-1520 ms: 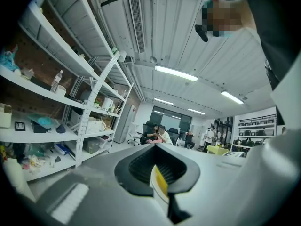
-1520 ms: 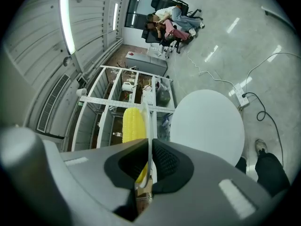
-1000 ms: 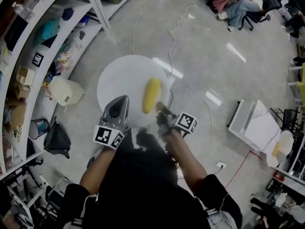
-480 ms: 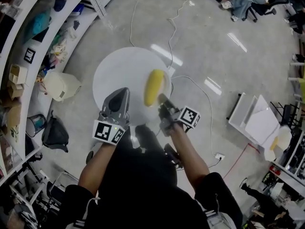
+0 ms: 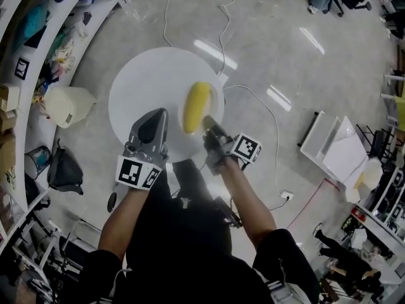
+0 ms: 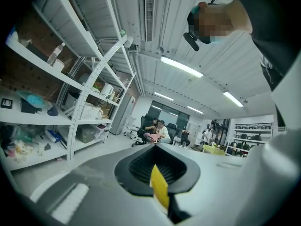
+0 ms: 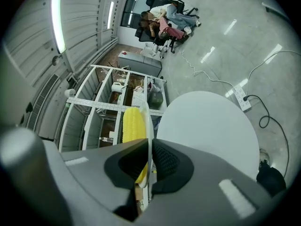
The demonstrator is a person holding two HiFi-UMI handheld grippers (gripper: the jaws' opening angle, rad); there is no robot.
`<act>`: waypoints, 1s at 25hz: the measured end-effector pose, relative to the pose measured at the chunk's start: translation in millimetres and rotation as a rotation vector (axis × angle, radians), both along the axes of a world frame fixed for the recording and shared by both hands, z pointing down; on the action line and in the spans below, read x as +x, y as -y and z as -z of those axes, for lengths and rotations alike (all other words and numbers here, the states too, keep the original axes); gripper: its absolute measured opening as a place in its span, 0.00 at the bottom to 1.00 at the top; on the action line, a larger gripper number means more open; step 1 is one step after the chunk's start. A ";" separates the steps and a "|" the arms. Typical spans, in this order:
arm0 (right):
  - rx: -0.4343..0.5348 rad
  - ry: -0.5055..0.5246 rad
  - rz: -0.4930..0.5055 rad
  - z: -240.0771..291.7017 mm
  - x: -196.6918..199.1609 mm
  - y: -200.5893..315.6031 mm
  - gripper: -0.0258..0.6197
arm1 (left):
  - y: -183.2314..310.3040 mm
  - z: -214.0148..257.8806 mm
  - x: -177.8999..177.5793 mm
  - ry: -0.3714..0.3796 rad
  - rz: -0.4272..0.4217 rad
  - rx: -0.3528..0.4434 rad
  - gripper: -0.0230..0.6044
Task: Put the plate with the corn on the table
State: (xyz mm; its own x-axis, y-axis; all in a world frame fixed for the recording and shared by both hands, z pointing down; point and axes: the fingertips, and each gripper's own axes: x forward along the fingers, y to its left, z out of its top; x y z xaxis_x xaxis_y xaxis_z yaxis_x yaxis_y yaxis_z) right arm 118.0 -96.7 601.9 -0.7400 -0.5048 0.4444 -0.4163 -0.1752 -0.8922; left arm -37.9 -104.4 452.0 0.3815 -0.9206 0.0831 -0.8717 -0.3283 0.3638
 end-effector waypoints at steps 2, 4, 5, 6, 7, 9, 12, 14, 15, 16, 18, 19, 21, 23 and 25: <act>-0.011 -0.001 0.000 -8.3 1.0 1.7 0.09 | 3.3 -5.8 2.7 -0.006 -0.001 -0.004 0.04; 0.023 0.019 0.014 -13.2 -2.0 8.8 0.09 | 6.8 -11.2 4.3 -0.009 -0.004 -0.004 0.04; 0.053 0.036 0.025 -14.1 -5.7 14.0 0.09 | 8.9 -13.9 3.8 -0.009 -0.004 -0.004 0.04; 0.082 0.053 0.036 -14.7 -9.8 19.3 0.09 | 11.2 -16.6 2.6 -0.010 -0.004 -0.005 0.04; 0.102 0.066 0.045 -15.8 -13.6 24.0 0.09 | 13.8 -19.5 0.8 -0.010 -0.002 -0.006 0.04; 0.115 0.078 0.054 -21.0 -19.9 30.2 0.09 | 18.7 -25.7 -4.4 -0.012 0.007 -0.011 0.04; 0.116 0.085 0.064 -33.0 -28.8 36.2 0.09 | 25.6 -36.4 -14.2 -0.017 0.021 -0.016 0.04; 0.113 0.085 0.069 -42.5 -33.8 39.6 0.09 | 30.1 -44.2 -20.0 -0.019 0.028 -0.016 0.04; 0.110 0.089 0.069 -46.6 -36.2 40.8 0.09 | 31.6 -48.2 -22.1 -0.019 0.030 -0.018 0.04; 0.107 0.093 0.069 -50.2 -38.4 41.6 0.09 | 32.5 -52.3 -23.9 -0.020 0.031 -0.022 0.04; 0.104 0.095 0.070 -57.0 -42.2 43.2 0.09 | 33.8 -59.6 -26.7 -0.020 0.030 -0.030 0.04; 0.099 0.093 0.069 -60.8 -43.5 43.8 0.09 | 34.3 -63.0 -27.6 -0.021 0.028 -0.033 0.04; 0.087 0.088 0.064 -69.0 -45.1 44.6 0.09 | 35.0 -69.3 -29.1 -0.023 0.025 -0.040 0.04; 0.079 0.082 0.063 -75.9 -47.4 45.1 0.09 | 34.8 -74.8 -30.8 -0.027 0.022 -0.046 0.04; 0.071 0.076 0.063 -82.4 -49.2 45.6 0.09 | 35.1 -79.1 -32.7 -0.032 0.023 -0.050 0.04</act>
State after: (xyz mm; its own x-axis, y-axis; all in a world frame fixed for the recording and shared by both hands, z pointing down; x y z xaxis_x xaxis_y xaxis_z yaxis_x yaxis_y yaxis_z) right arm 68.8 -142.3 684.3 -0.8012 -0.4847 0.3508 -0.3554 -0.0862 -0.9307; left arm -70.7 -139.4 531.1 0.3633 -0.9243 0.1171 -0.8663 -0.2889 0.4074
